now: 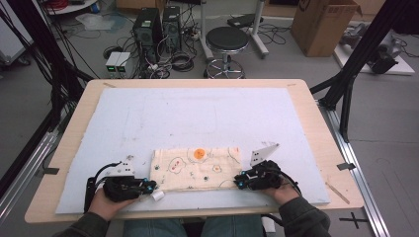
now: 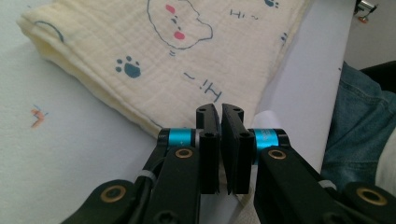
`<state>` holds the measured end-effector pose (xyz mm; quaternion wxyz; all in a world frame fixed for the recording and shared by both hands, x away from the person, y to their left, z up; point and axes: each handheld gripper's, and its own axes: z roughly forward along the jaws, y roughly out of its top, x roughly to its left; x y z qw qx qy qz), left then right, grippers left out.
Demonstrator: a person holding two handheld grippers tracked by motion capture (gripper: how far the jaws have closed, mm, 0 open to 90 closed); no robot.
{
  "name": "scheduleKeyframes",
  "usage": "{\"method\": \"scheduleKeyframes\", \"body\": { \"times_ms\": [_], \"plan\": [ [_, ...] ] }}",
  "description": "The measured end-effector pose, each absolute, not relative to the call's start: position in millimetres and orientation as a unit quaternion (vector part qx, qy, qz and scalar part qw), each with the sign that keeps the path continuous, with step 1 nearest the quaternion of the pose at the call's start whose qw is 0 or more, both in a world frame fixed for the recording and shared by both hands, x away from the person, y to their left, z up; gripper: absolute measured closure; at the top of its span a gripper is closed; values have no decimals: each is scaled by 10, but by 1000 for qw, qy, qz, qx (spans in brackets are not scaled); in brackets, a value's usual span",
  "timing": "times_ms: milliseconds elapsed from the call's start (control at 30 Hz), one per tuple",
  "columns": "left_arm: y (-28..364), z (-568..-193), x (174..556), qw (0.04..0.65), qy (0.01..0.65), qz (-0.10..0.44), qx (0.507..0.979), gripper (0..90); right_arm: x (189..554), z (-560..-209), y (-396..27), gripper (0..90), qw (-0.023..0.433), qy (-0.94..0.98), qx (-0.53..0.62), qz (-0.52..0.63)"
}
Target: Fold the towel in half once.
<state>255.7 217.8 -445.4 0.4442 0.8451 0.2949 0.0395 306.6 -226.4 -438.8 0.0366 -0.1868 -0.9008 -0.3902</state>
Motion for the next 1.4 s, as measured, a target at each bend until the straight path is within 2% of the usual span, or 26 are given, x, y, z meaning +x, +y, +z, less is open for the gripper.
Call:
{"method": "scheduleKeyframes", "body": {
  "times_ms": [267,433,500,800,967,1133,1200,1333,1400],
  "plan": [
    [2199,-4457,2539,445,294,35,845,837,3011,-4403,-2291,761,28,-898,-189,-395],
    [2240,-4327,2617,478,304,39,823,730,3055,-4301,-2296,688,27,-887,-195,-417],
    [2246,-4274,2703,484,319,51,813,673,3132,-4212,-2301,668,13,-878,-203,-433],
    [2183,-4185,3220,488,392,108,773,561,3690,-4069,-2219,565,-39,-858,-278,-430],
    [2163,-4251,3437,495,420,86,756,545,3904,-4187,-2197,544,-27,-849,-304,-431],
    [2147,-4379,3542,475,436,52,763,598,4009,-4291,-2216,566,1,-852,-319,-416],
    [2130,-4401,3545,464,433,54,771,657,4020,-4316,-2215,624,11,-856,-318,-407],
    [2135,-4408,3541,453,427,64,780,834,4021,-4351,-2181,781,10,-871,-307,-384],
    [2129,-4406,3530,448,426,68,783,855,4012,-4358,-2163,818,10,-875,-302,-378]
  ]
}}
